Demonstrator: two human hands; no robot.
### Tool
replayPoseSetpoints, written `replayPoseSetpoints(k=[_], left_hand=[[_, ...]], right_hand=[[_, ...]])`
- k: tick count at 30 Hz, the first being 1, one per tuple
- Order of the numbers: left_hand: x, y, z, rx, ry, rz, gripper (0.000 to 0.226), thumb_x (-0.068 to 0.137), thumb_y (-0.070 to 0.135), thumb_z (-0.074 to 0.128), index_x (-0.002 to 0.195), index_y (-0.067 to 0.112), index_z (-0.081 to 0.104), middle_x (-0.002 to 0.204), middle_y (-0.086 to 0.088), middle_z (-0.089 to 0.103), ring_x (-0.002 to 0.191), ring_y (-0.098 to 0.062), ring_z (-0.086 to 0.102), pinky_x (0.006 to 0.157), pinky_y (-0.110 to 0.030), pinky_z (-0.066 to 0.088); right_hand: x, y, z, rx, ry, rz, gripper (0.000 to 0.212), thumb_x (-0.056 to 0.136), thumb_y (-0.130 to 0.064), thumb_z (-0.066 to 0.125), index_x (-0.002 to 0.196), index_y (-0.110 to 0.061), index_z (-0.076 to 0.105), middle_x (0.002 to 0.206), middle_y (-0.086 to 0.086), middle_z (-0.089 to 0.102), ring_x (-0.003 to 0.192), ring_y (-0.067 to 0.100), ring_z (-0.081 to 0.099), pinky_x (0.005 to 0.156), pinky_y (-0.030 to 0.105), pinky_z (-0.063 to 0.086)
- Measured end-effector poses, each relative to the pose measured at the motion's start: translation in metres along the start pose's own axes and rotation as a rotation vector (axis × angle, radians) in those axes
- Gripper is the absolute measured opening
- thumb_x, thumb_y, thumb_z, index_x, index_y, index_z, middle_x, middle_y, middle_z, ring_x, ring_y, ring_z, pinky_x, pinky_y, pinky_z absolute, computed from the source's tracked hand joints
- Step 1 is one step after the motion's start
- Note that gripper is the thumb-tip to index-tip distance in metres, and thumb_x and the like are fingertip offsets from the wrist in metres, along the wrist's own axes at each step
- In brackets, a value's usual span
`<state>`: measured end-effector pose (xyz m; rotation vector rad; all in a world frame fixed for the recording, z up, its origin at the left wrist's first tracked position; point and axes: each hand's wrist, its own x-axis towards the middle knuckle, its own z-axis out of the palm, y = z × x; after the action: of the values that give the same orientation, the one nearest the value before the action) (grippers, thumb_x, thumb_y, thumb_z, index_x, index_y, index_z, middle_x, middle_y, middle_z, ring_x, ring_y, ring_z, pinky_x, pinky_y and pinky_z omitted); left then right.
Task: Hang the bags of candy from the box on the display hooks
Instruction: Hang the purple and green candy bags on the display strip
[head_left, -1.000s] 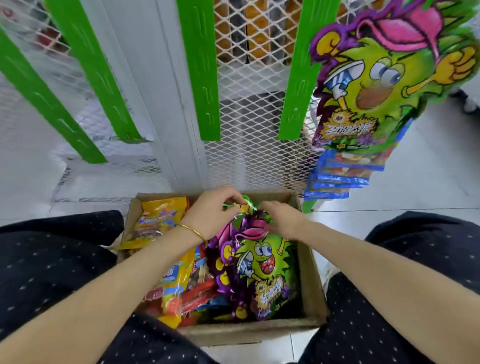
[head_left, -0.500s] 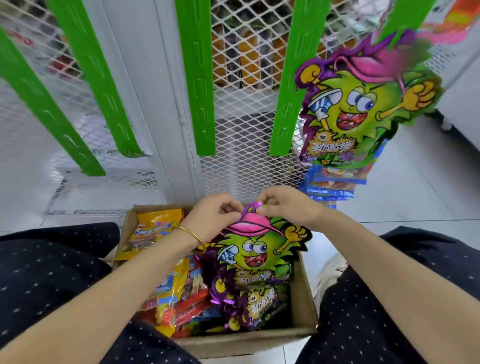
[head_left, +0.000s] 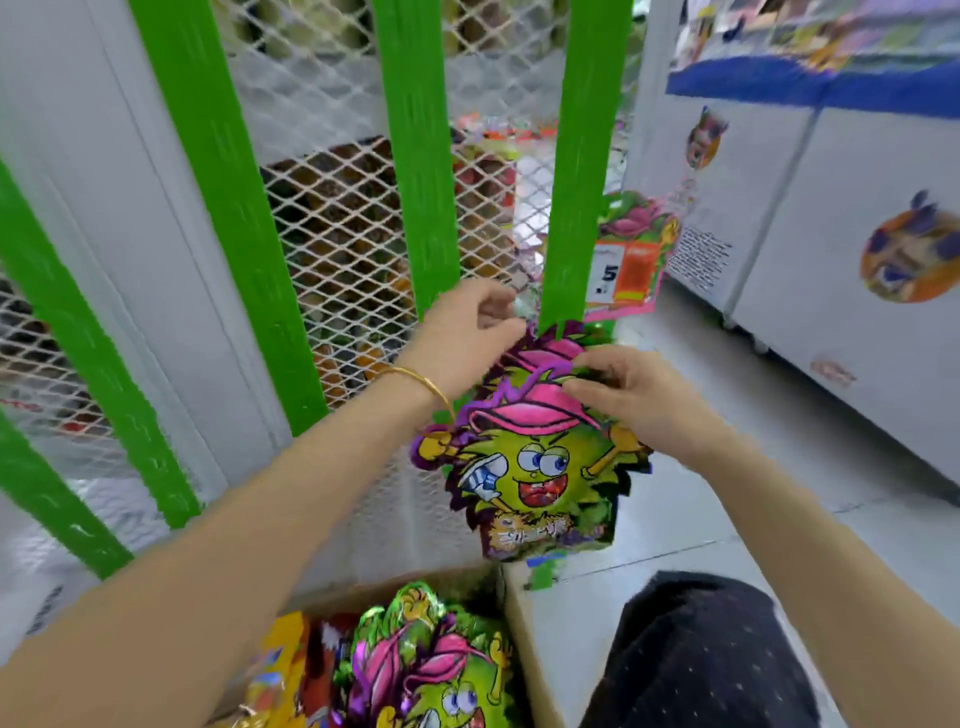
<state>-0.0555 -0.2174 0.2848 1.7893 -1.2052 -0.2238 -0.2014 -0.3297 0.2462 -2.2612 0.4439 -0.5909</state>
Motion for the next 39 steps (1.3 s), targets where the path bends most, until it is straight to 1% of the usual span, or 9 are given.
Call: replayPoseSetpoints(k=[3,7,12,14,16,22,32,37,39], left_hand=[[0.032,0.02,0.012,0.018,0.108,0.034,0.029,0.09,0.013,0.055,0.119,0.008,0.054,0.102,0.002,0.056,0.091,-0.009,0.053,0.077,-0.01,0.041],[0.053,0.026,0.022,0.058,0.178,0.027,0.026,0.09,0.019,0.056,0.113,0.007,0.056,0.099,0.001,0.058,0.092,-0.012,0.055,0.084,-0.022,0.044],[0.063,0.033,0.023,0.14,0.126,0.04,0.027,0.09,0.031,0.056,0.087,0.005,0.062,0.078,-0.005,0.058,0.071,-0.018,0.052,0.063,-0.027,0.037],[0.064,0.036,0.021,0.205,0.062,0.035,0.04,0.093,0.033,0.051,0.06,0.01,0.047,0.057,-0.005,0.041,0.053,-0.017,0.037,0.053,-0.03,0.027],[0.065,0.039,0.019,0.249,0.002,0.006,0.048,0.095,0.033,0.046,0.054,0.016,0.03,0.051,0.0,0.026,0.047,-0.015,0.025,0.049,-0.029,0.02],[0.07,0.039,0.014,0.181,-0.097,-0.119,0.036,0.097,0.04,0.04,0.067,0.018,0.039,0.064,0.001,0.035,0.056,-0.013,0.034,0.054,-0.024,0.024],[0.067,0.033,0.017,0.137,-0.161,-0.219,0.03,0.096,0.049,0.032,0.076,0.027,0.036,0.068,0.009,0.027,0.058,-0.004,0.027,0.055,-0.019,0.021],[0.058,0.021,0.018,0.217,-0.168,-0.113,0.025,0.097,0.034,0.043,0.085,0.012,0.049,0.083,-0.008,0.047,0.076,-0.018,0.046,0.059,-0.023,0.033],[0.055,0.016,0.019,0.23,-0.133,-0.063,0.019,0.093,0.022,0.051,0.092,0.005,0.06,0.095,-0.014,0.061,0.088,-0.025,0.057,0.073,-0.03,0.044]], right_hand=[[0.012,0.005,-0.024,-0.011,0.119,0.011,0.017,0.088,-0.015,0.063,0.097,-0.001,0.065,0.09,0.017,0.067,0.085,0.031,0.061,0.08,0.04,0.047],[0.032,0.003,-0.038,-0.054,0.224,-0.028,0.004,0.087,-0.018,0.063,0.083,-0.018,0.062,0.078,0.0,0.062,0.07,0.013,0.055,0.067,0.026,0.042],[0.056,-0.003,-0.041,-0.222,0.377,-0.085,0.017,0.088,-0.025,0.061,0.098,-0.012,0.066,0.087,0.0,0.063,0.083,0.022,0.058,0.075,0.038,0.046],[0.061,-0.004,-0.041,-0.257,0.423,-0.115,0.019,0.089,-0.026,0.061,0.101,-0.012,0.065,0.091,0.0,0.064,0.086,0.021,0.058,0.077,0.038,0.047],[0.064,-0.004,-0.039,-0.29,0.453,-0.148,0.018,0.089,-0.025,0.06,0.1,-0.011,0.064,0.093,0.002,0.065,0.085,0.022,0.057,0.075,0.038,0.047],[0.066,-0.003,-0.034,-0.386,0.484,-0.189,0.016,0.09,-0.024,0.058,0.093,-0.008,0.061,0.085,0.001,0.057,0.079,0.022,0.052,0.067,0.035,0.043],[0.056,0.006,-0.026,-0.401,0.422,-0.148,0.012,0.091,-0.025,0.056,0.088,-0.014,0.057,0.081,-0.004,0.052,0.075,0.019,0.049,0.062,0.034,0.041],[0.056,0.014,-0.021,-0.403,0.359,-0.08,0.018,0.092,-0.027,0.055,0.088,-0.009,0.057,0.085,0.002,0.055,0.077,0.023,0.051,0.065,0.036,0.041],[0.057,0.015,-0.02,-0.409,0.363,-0.042,0.02,0.091,-0.029,0.055,0.09,-0.009,0.057,0.087,0.004,0.055,0.079,0.023,0.051,0.065,0.036,0.041]])
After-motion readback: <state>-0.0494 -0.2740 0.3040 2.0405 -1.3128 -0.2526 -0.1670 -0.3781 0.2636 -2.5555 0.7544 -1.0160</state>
